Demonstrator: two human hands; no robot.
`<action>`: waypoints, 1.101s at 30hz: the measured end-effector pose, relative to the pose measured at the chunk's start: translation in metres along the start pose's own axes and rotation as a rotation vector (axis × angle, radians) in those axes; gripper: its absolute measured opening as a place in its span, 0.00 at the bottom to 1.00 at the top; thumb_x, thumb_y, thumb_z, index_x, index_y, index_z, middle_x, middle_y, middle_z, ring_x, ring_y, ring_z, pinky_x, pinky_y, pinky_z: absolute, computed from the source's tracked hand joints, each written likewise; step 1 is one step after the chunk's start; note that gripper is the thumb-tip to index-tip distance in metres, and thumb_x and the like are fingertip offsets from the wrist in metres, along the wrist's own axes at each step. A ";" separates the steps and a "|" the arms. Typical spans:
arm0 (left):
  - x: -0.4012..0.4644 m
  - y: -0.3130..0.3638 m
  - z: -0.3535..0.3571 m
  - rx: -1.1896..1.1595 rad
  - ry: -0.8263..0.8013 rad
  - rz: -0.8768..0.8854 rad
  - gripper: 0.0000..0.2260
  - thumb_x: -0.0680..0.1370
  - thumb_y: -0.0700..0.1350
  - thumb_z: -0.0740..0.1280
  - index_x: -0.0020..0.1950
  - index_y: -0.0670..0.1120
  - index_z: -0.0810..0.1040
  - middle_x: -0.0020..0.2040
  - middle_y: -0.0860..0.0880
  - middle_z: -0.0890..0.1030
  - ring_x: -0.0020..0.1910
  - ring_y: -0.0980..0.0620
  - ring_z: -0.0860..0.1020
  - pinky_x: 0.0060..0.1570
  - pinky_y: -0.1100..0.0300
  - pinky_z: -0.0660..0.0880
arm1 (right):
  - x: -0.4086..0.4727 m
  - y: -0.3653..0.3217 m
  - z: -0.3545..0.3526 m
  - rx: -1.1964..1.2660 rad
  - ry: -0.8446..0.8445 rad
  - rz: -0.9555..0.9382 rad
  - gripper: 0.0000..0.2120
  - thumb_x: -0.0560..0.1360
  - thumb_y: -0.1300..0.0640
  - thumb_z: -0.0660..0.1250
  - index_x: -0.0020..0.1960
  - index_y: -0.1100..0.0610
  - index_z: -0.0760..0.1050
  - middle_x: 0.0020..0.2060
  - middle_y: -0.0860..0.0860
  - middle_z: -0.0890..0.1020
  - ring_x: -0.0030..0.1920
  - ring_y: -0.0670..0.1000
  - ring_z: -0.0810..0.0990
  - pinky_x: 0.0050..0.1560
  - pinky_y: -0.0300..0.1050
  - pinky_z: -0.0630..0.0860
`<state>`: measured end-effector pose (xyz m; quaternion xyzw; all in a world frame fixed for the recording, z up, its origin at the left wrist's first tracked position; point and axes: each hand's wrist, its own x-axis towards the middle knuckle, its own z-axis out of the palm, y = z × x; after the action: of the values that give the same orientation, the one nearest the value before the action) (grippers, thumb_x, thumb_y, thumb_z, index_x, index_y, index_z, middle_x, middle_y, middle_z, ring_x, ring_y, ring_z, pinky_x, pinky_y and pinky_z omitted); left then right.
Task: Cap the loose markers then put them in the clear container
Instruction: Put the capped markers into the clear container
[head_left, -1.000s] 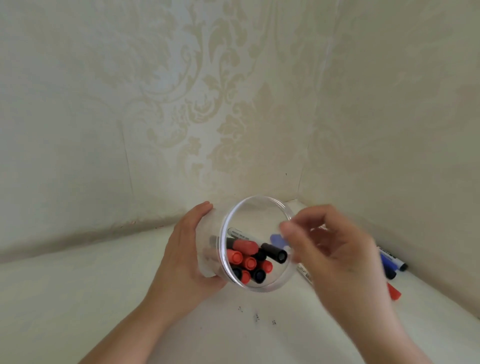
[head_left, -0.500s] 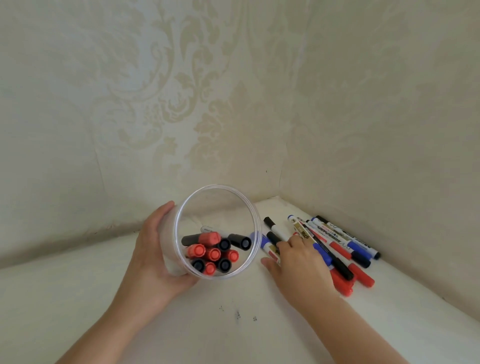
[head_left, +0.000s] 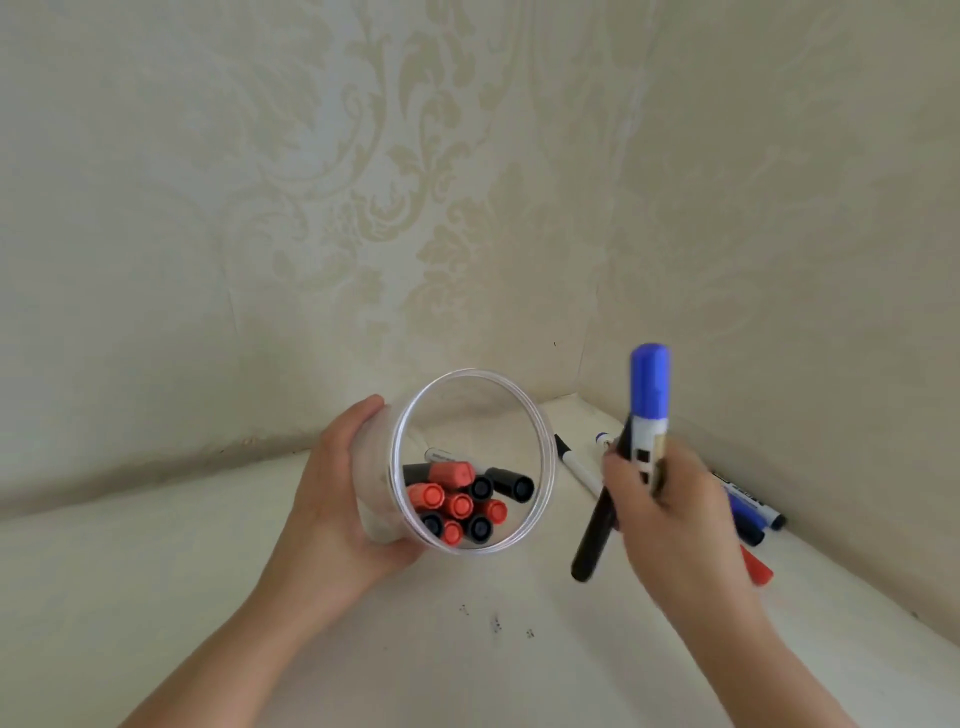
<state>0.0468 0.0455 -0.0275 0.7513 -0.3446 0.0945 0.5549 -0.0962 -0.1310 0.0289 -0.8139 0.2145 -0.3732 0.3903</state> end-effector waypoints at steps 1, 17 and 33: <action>-0.001 0.001 0.000 0.028 -0.002 0.031 0.50 0.53 0.47 0.80 0.68 0.62 0.57 0.67 0.60 0.66 0.66 0.57 0.68 0.65 0.52 0.67 | -0.002 -0.010 -0.008 0.223 0.095 -0.005 0.12 0.74 0.52 0.61 0.36 0.57 0.66 0.26 0.48 0.69 0.26 0.48 0.66 0.27 0.38 0.65; -0.006 0.015 0.005 0.164 -0.015 0.231 0.43 0.59 0.57 0.73 0.65 0.72 0.51 0.66 0.75 0.56 0.68 0.64 0.61 0.66 0.56 0.63 | -0.019 -0.026 0.031 0.251 -0.054 -0.445 0.15 0.65 0.52 0.74 0.47 0.42 0.72 0.43 0.43 0.78 0.48 0.42 0.78 0.47 0.29 0.71; -0.006 0.012 0.005 0.184 -0.021 0.257 0.46 0.58 0.52 0.77 0.65 0.73 0.51 0.65 0.76 0.55 0.67 0.67 0.60 0.65 0.58 0.62 | -0.016 -0.032 0.011 0.156 -0.026 -0.295 0.20 0.55 0.41 0.76 0.37 0.46 0.70 0.33 0.43 0.75 0.34 0.44 0.73 0.33 0.32 0.69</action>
<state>0.0336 0.0421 -0.0236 0.7495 -0.4336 0.1883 0.4635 -0.0961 -0.0958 0.0430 -0.8086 0.0579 -0.4315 0.3958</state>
